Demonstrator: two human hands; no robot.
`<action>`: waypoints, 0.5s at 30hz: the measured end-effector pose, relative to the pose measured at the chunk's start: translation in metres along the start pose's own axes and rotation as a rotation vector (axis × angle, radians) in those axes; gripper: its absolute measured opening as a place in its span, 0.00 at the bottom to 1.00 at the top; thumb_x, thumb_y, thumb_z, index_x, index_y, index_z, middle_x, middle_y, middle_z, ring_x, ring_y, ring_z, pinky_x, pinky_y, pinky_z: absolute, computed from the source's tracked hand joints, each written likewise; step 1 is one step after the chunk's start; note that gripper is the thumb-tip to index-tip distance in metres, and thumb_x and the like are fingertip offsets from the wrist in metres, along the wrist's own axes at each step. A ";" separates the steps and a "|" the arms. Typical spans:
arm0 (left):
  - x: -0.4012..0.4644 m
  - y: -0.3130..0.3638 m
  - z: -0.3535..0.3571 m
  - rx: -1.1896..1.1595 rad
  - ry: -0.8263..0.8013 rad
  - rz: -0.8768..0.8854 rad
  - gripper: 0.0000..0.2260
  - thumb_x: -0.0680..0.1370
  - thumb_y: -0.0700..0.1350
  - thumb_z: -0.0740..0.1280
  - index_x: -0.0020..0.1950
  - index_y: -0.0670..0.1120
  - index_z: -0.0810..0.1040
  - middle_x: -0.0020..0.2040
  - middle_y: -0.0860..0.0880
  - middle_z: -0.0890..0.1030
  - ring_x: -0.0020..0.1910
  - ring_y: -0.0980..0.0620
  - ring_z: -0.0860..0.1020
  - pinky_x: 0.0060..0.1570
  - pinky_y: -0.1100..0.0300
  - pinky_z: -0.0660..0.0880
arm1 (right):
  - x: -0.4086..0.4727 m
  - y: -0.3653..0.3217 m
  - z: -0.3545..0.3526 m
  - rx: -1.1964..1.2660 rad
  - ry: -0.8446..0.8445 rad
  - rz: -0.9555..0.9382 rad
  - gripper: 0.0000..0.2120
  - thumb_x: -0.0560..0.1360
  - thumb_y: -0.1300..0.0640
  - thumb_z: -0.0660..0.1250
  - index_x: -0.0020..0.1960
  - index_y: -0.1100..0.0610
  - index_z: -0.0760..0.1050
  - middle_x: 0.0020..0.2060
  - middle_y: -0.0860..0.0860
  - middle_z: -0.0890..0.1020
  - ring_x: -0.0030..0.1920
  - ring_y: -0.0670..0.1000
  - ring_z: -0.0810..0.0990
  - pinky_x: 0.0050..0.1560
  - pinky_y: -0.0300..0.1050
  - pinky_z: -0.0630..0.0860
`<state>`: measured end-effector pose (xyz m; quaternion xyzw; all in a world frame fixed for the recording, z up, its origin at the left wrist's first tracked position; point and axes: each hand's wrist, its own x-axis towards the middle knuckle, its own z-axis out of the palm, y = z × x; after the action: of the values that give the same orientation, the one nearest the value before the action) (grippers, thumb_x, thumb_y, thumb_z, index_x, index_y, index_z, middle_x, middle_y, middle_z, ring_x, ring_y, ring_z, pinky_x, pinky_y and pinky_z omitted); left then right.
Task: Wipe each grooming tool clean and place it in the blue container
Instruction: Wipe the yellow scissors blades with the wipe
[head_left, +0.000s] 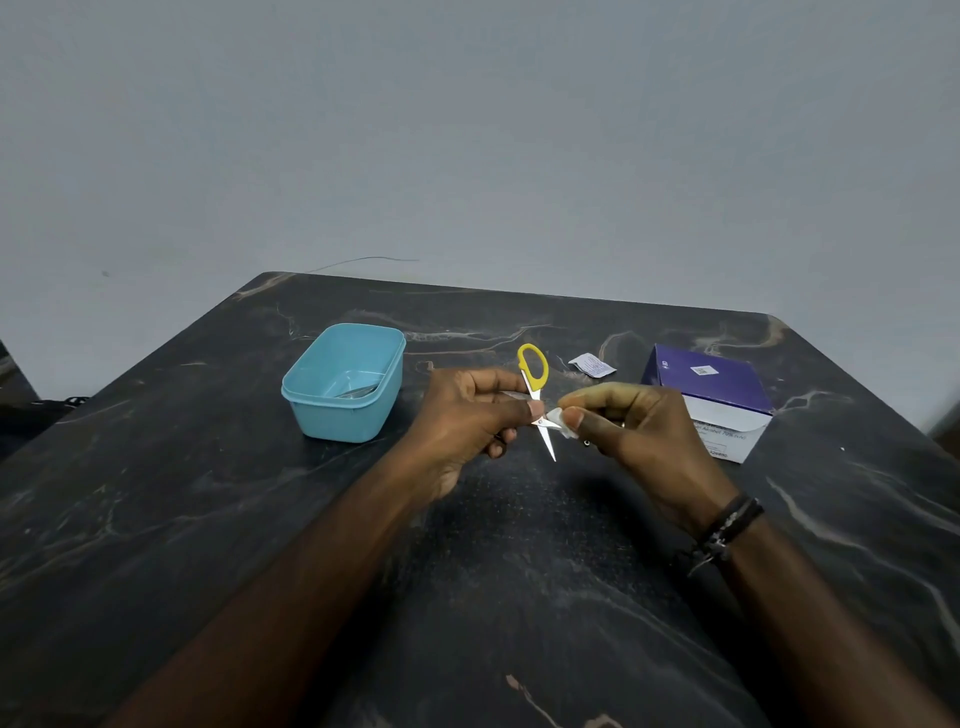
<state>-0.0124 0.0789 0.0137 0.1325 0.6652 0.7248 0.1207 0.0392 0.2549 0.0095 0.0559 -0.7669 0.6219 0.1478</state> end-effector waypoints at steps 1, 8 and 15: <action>0.000 0.000 0.000 0.000 -0.001 -0.002 0.08 0.71 0.35 0.75 0.49 0.40 0.82 0.34 0.45 0.83 0.25 0.56 0.71 0.22 0.63 0.68 | 0.000 0.000 0.000 0.001 -0.002 0.001 0.04 0.72 0.69 0.70 0.47 0.67 0.82 0.31 0.46 0.83 0.30 0.39 0.77 0.33 0.28 0.70; 0.001 -0.002 0.000 0.001 0.001 -0.007 0.09 0.71 0.34 0.74 0.50 0.39 0.82 0.33 0.46 0.83 0.24 0.56 0.71 0.22 0.64 0.66 | 0.001 -0.004 -0.005 0.059 0.079 0.013 0.03 0.73 0.66 0.70 0.45 0.61 0.82 0.34 0.47 0.84 0.32 0.40 0.78 0.34 0.30 0.72; 0.001 -0.003 0.000 0.008 -0.001 0.005 0.09 0.71 0.34 0.75 0.51 0.38 0.82 0.32 0.47 0.82 0.24 0.56 0.70 0.21 0.65 0.65 | -0.001 -0.001 0.002 -0.116 -0.004 -0.015 0.06 0.73 0.67 0.71 0.43 0.57 0.83 0.39 0.54 0.86 0.38 0.45 0.81 0.42 0.35 0.77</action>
<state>-0.0134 0.0792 0.0111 0.1348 0.6677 0.7224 0.1188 0.0400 0.2527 0.0095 0.0544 -0.8016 0.5751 0.1540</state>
